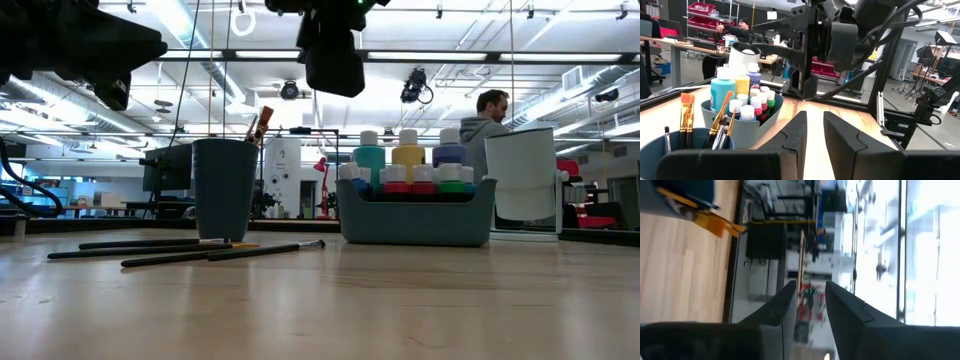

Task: Pick & Place Paint Supplies
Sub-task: Put the silver paintbrush into the blue cup

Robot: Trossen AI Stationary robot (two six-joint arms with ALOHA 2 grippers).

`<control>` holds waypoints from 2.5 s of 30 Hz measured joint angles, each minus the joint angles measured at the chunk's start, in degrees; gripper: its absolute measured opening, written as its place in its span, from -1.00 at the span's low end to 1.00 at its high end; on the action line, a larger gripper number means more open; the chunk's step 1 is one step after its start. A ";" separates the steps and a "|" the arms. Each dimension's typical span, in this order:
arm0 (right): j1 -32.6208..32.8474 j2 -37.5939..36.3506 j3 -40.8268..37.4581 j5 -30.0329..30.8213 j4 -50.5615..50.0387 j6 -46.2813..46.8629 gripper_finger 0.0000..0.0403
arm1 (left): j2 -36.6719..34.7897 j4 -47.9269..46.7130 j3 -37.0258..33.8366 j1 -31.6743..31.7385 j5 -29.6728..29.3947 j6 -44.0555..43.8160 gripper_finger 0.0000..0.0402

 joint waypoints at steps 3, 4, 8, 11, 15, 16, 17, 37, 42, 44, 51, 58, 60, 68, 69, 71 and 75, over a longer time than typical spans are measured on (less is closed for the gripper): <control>0.94 -0.16 0.00 0.48 -3.05 4.24 -0.49 | 0.00 0.00 0.00 0.00 0.01 -0.01 -0.64; 1.39 -0.31 0.00 -0.47 -4.52 5.83 -0.50 | 0.00 0.00 0.00 0.00 0.00 -0.02 -0.64; 3.20 -1.44 0.00 -7.04 -11.56 17.01 -0.51 | 0.00 0.00 0.00 0.00 -0.01 -0.02 -0.64; 4.38 -2.71 0.00 -9.07 -19.14 25.39 -0.51 | 0.00 0.00 0.00 0.00 -0.01 -0.02 -0.64; 5.51 -5.34 0.00 -11.91 -29.65 38.11 -0.52 | 0.00 -0.15 0.00 0.00 -0.01 -0.02 -0.64; 5.64 -6.03 0.00 -13.55 -32.42 41.40 -0.52 | -0.01 -0.30 0.00 0.00 0.00 -0.02 -0.64; 5.71 -6.71 0.00 -15.55 -34.86 44.30 -0.52 | -0.01 -0.51 0.00 0.00 -0.01 -0.02 -0.64; 4.95 -9.18 -7.45 -53.53 -25.77 54.52 -0.52 | 0.00 -1.29 0.00 -0.01 -0.03 -0.92 -0.64; 4.90 -9.18 -10.85 -60.97 -19.76 54.46 -0.52 | 0.00 -1.29 0.00 0.00 -0.18 -0.92 -0.64; 4.86 -9.18 -11.72 -63.28 -18.79 54.53 -0.52 | 0.00 -1.29 0.00 -0.02 -0.18 -0.92 -0.64; 4.56 -9.18 -16.31 -61.93 -11.53 54.93 -0.52 | 0.00 -1.29 0.00 0.00 -0.18 -0.92 -0.64; 3.76 -9.18 -19.40 -61.89 -10.56 54.93 -0.46 | 0.00 -1.28 0.00 0.00 -0.22 -0.92 -0.64; 3.64 -9.18 -19.82 -62.40 -10.54 54.97 -0.40 | 0.00 -1.27 0.00 0.02 -0.23 -0.92 -0.64; 1.94 -9.15 -22.94 -66.97 -6.32 56.01 -0.14 | 0.00 -1.27 0.00 0.02 -1.12 -0.94 -0.64; 1.40 -9.11 -23.50 -66.93 -5.46 56.02 -0.13 | 0.00 -1.25 0.00 0.02 -1.13 -0.93 -0.64; 0.29 -8.82 -24.02 -66.91 -3.38 56.64 -0.10 | -0.02 -1.25 0.00 0.02 -1.14 -0.96 -0.64; -1.89 -7.34 -24.12 -67.76 -1.36 58.76 -0.09 | -0.02 -1.16 0.00 0.02 -1.14 -1.46 -0.64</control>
